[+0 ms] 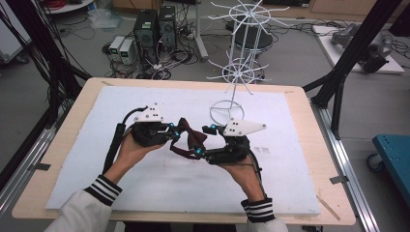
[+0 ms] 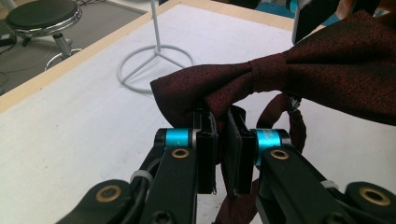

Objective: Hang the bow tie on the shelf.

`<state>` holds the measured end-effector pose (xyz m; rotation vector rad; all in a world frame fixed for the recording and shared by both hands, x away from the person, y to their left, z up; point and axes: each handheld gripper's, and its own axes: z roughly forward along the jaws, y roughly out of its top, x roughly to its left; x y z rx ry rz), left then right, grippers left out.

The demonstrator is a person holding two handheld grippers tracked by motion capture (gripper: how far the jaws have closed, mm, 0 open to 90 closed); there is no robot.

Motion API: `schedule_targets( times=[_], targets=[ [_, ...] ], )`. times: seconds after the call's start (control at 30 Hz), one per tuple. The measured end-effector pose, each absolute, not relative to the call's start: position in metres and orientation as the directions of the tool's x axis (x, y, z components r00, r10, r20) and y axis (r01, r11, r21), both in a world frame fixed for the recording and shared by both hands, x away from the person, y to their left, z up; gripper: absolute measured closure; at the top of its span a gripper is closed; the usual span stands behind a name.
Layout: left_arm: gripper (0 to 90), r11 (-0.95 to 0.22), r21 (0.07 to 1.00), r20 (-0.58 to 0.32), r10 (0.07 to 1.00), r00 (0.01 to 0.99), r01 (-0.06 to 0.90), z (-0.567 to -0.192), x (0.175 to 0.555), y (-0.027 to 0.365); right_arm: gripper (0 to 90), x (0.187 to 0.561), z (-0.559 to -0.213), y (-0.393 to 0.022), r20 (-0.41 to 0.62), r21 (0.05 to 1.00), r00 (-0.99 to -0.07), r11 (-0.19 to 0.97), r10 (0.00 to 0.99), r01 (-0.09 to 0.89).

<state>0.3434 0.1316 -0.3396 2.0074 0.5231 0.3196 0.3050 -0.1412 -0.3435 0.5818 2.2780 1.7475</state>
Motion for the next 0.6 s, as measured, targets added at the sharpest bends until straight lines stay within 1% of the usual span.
schedule_targets(
  times=[0.03, 0.07, 0.1, 0.13, 0.17, 0.2, 0.23, 0.27, 0.3, 0.33, 0.43, 0.5, 0.57, 0.6],
  targets=[
    [83.0, -0.412, 0.883, 0.006, 0.491, 0.871, 0.226, -0.3393, 0.3433, 0.1319, 35.0, 0.3047, -0.3437, -0.1409, 0.074, 0.958, -0.900, 0.222, 0.430, 0.184],
    [83.0, -0.412, 0.883, 0.009, 0.492, 0.871, 0.224, -0.3392, 0.3431, 0.1320, 35.0, 0.3047, -0.3437, -0.1409, 0.074, 0.958, -0.900, 0.222, 0.430, 0.184],
    [83.0, -0.410, 0.885, 0.010, 0.492, 0.871, 0.221, -0.3388, 0.3430, 0.1324, 37.5, 0.3043, -0.3437, -0.1410, 0.077, 0.957, -0.900, 0.223, 0.429, 0.188],
    [83.1, -0.407, 0.886, 0.009, 0.494, 0.869, 0.222, -0.3385, 0.3429, 0.1327, 45.1, 0.3043, -0.3438, -0.1407, 0.075, 0.956, -0.906, 0.229, 0.417, 0.185],
    [83.1, -0.406, 0.886, 0.006, 0.493, 0.870, 0.224, -0.3381, 0.3428, 0.1333, 49.7, 0.3040, -0.3438, -0.1406, 0.073, 0.954, -0.905, 0.234, 0.419, 0.186],
    [83.1, -0.401, 0.888, 0.002, 0.492, 0.871, 0.225, -0.3380, 0.3429, 0.1336, 56.8, 0.3040, -0.3438, -0.1404, 0.069, 0.953, -0.905, 0.239, 0.419, 0.184],
    [83.1, -0.398, 0.889, -0.001, 0.493, 0.870, 0.226, -0.3379, 0.3426, 0.1337, 56.8, 0.3040, -0.3438, -0.1404, 0.069, 0.953, -0.905, 0.239, 0.419, 0.184],
    [83.1, -0.396, 0.890, -0.001, 0.494, 0.869, 0.226, -0.3378, 0.3424, 0.1337, 61.8, 0.3037, -0.3439, -0.1404, 0.067, 0.951, -0.903, 0.246, 0.424, 0.186],
    [83.1, -0.393, 0.891, -0.002, 0.495, 0.869, 0.226, -0.3377, 0.3425, 0.1341, 76.3, 0.3033, -0.3437, -0.1406, 0.054, 0.950, -0.897, 0.255, 0.439, 0.182],
    [83.1, -0.392, 0.892, -0.004, 0.495, 0.869, 0.227, -0.3375, 0.3426, 0.1345, 79.5, 0.3031, -0.3437, -0.1408, 0.050, 0.949, -0.894, 0.257, 0.445, 0.181],
    [82.9, -0.395, 0.890, -0.007, 0.489, 0.872, 0.229, -0.3378, 0.3429, 0.1351, 81.8, 0.3034, -0.3437, -0.1409, 0.054, 0.947, -0.898, 0.263, 0.436, 0.185],
    [80.3, -0.394, 0.887, -0.020, 0.489, 0.872, 0.241, -0.3387, 0.3437, 0.1348, 82.4, 0.3033, -0.3436, -0.1411, 0.045, 0.945, -0.897, 0.273, 0.439, 0.181],
    [73.4, -0.393, 0.885, -0.022, 0.499, 0.866, 0.250, -0.3393, 0.3445, 0.1348, 82.6, 0.3031, -0.3432, -0.1418, 0.044, 0.945, -0.895, 0.273, 0.444, 0.182],
    [68.3, -0.388, 0.886, -0.028, 0.504, 0.863, 0.255, -0.3396, 0.3447, 0.1346, 82.6, 0.3030, -0.3432, -0.1423, 0.044, 0.944, -0.894, 0.275, 0.445, 0.183]
  ],
)
